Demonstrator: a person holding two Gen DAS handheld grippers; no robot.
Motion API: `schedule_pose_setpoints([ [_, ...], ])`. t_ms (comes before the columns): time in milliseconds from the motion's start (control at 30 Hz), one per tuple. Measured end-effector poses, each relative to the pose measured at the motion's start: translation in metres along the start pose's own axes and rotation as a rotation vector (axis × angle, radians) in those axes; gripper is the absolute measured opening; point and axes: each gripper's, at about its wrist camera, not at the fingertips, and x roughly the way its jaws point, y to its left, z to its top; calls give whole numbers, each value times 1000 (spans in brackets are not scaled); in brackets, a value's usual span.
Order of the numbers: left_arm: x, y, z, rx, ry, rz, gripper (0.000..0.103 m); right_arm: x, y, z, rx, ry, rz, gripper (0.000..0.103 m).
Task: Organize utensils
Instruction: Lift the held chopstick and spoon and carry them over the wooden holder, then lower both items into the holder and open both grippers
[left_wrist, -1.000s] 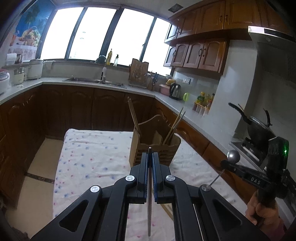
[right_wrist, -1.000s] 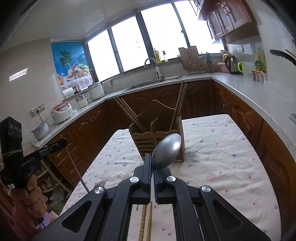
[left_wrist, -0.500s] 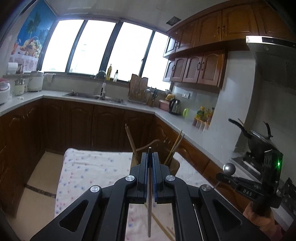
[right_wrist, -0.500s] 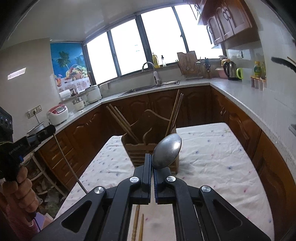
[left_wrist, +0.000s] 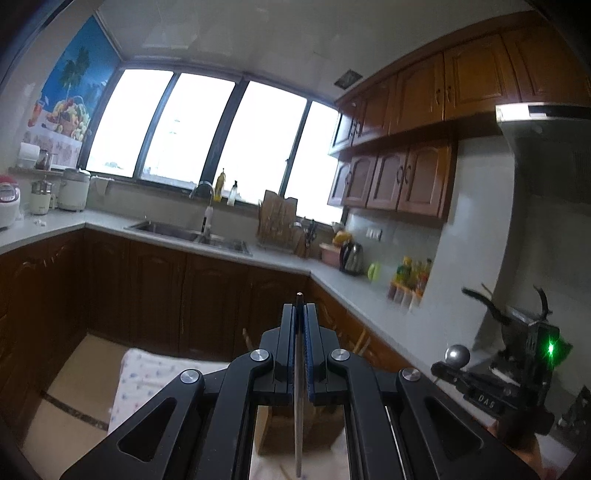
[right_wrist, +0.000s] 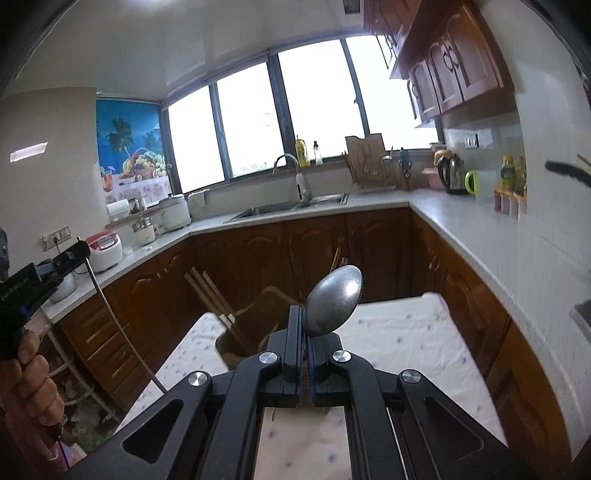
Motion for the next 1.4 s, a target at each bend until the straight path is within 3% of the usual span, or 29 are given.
schedule_pose_setpoints([
  [300, 44, -8, -1, 2, -111, 29, 3, 34, -7, 28, -8, -24, -18, 2],
  [767, 133, -6, -46, -34, -89, 80, 3, 77, -12, 16, -36, -1, -38, 2],
  [1000, 151, -2, -62, -47, -62, 121, 3, 101, -14, -1, -19, 47, -26, 2],
  [1200, 161, 3, -74, -60, 8, 134, 3, 119, -14, -17, -24, 119, -24, 2],
  [1400, 167, 5, -66, -61, 68, 130, 3, 132, -16, -30, -19, 179, -17, 2],
])
